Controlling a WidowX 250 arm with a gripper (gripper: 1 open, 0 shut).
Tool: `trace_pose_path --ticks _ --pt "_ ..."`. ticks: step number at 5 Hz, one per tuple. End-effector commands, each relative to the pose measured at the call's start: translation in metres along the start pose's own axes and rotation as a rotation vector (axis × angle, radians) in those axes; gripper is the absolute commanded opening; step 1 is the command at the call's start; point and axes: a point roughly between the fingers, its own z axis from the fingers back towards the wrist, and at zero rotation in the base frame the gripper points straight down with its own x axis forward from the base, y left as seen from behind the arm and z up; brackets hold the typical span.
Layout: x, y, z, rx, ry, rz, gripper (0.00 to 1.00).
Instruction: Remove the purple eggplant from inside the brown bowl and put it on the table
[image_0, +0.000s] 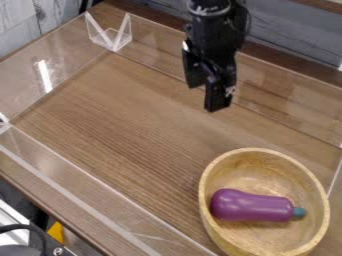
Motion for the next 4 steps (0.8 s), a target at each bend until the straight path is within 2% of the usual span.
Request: trace_pose_path --ticks 1,2,3,4 --pt "0.003 -0.020 0.006 -0.004 -0.045 -0.146 1.00" --pt "0.003 -0.046 0.012 -0.028 -0.046 -0.332 1.00" --pt "0.003 -0.066 0.015 -0.042 -0.045 -0.450 1.00" --pt "0.007 -0.082 0.006 -0.054 -0.044 -0.474 1.00"
